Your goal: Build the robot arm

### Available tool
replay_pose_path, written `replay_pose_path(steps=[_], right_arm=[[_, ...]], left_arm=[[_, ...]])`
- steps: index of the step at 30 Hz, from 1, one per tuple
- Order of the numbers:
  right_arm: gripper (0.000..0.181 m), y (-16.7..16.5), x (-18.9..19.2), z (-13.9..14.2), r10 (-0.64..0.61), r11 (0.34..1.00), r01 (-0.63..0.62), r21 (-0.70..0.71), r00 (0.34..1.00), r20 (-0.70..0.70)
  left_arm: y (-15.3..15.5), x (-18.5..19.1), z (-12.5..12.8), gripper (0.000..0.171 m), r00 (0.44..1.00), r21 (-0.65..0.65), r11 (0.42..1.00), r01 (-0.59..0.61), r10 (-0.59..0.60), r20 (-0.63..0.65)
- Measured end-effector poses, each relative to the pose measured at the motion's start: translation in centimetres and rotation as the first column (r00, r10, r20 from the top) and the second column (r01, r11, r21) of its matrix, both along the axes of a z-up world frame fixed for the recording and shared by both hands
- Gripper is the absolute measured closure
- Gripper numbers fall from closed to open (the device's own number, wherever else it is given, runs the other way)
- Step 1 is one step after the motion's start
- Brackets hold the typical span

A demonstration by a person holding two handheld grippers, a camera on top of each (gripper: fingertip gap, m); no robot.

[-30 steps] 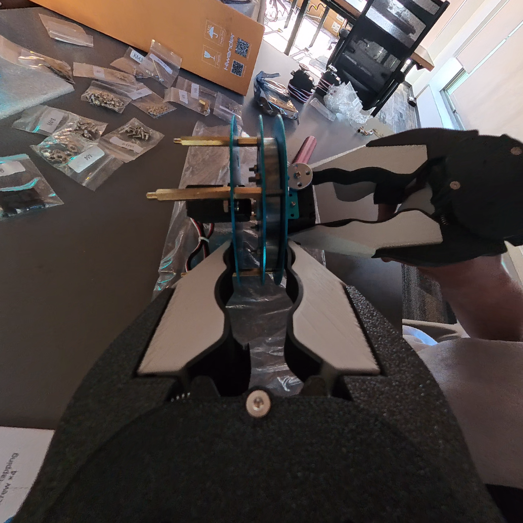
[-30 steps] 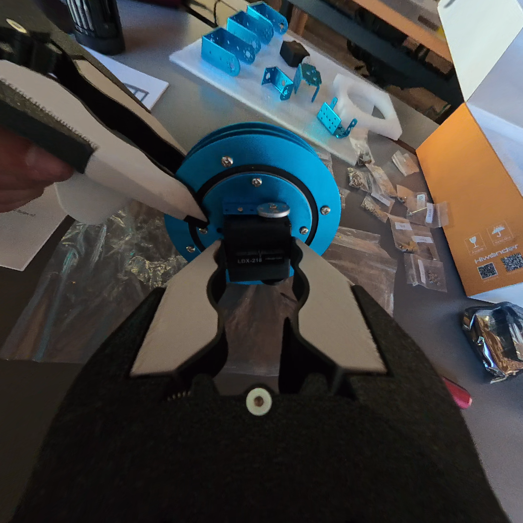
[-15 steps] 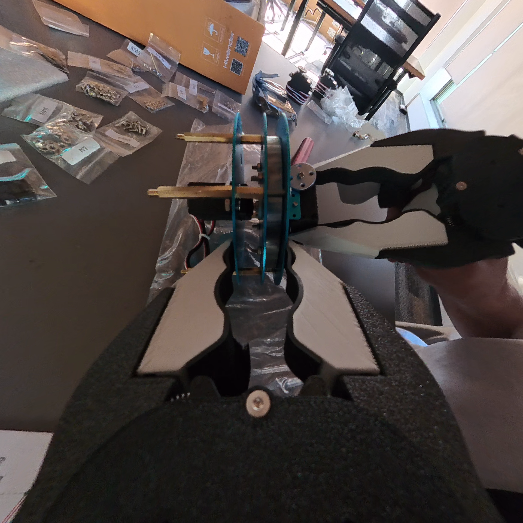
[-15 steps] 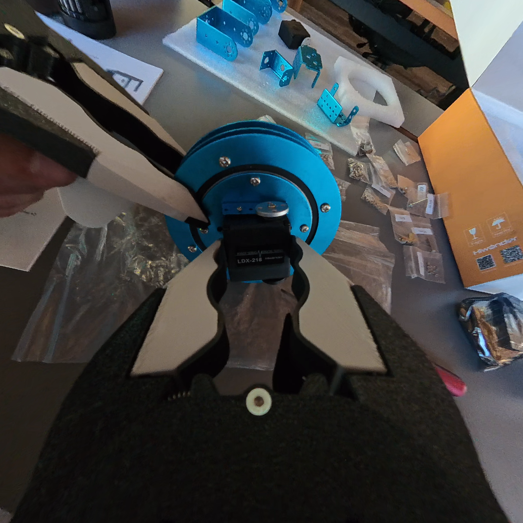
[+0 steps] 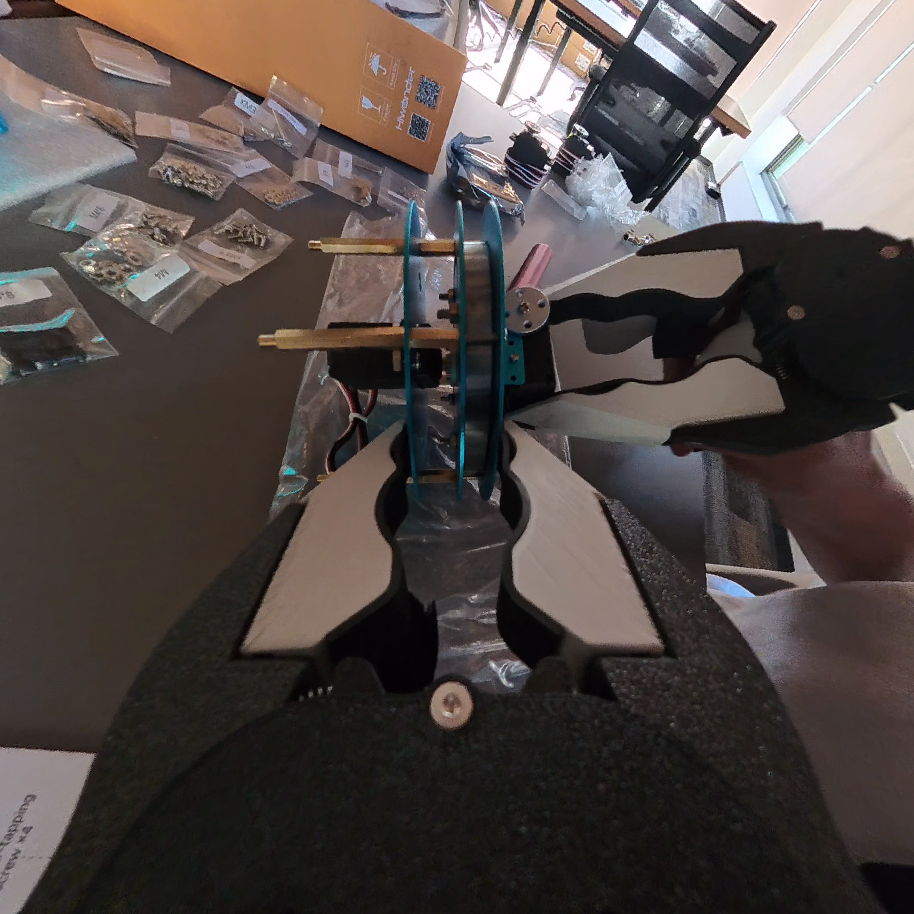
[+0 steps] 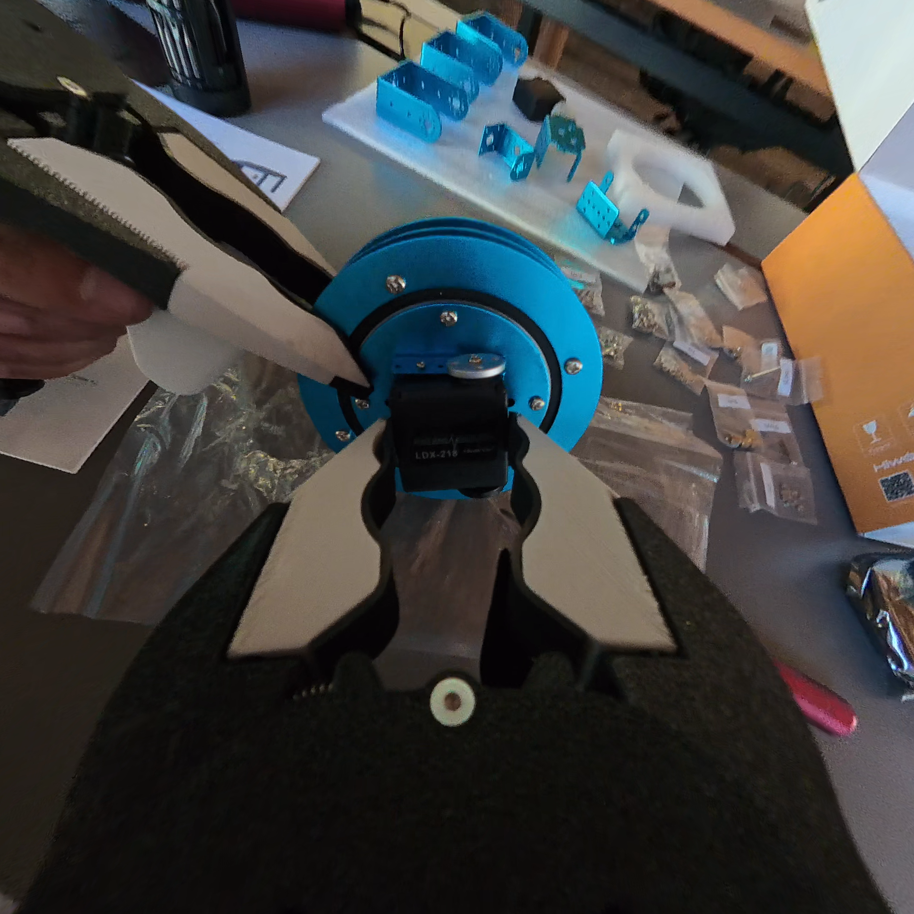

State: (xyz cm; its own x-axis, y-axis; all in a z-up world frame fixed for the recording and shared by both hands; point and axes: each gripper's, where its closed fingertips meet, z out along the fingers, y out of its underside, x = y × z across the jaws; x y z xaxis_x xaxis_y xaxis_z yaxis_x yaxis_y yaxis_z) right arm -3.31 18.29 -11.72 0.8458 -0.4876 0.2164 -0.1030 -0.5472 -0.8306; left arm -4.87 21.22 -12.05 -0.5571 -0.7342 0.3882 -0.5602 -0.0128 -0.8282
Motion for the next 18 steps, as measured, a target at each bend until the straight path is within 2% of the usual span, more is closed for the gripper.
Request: replay_pose_path(steps=[6,11,18], right_arm=[[0.139,-0.4,-0.1,-0.1,-0.017,0.999,0.014,-0.036,0.997,-0.078],[0.139,-0.5,-0.1,-0.4,0.001,0.996,0.018,0.083,0.975,-0.220],[0.139,-0.8,0.1,-0.4,0.042,0.990,-0.010,0.139,0.972,-0.231]], left_arm=[[-0.3,0.1,0.3,0.139,1.000,0.017,1.000,-0.007,0.006,0.016],[-0.5,0.4,1.6,0.138,0.996,-0.017,1.000,-0.010,0.012,0.093],[-0.9,0.5,1.6,0.138,0.988,0.075,0.997,-0.014,0.003,0.153]])
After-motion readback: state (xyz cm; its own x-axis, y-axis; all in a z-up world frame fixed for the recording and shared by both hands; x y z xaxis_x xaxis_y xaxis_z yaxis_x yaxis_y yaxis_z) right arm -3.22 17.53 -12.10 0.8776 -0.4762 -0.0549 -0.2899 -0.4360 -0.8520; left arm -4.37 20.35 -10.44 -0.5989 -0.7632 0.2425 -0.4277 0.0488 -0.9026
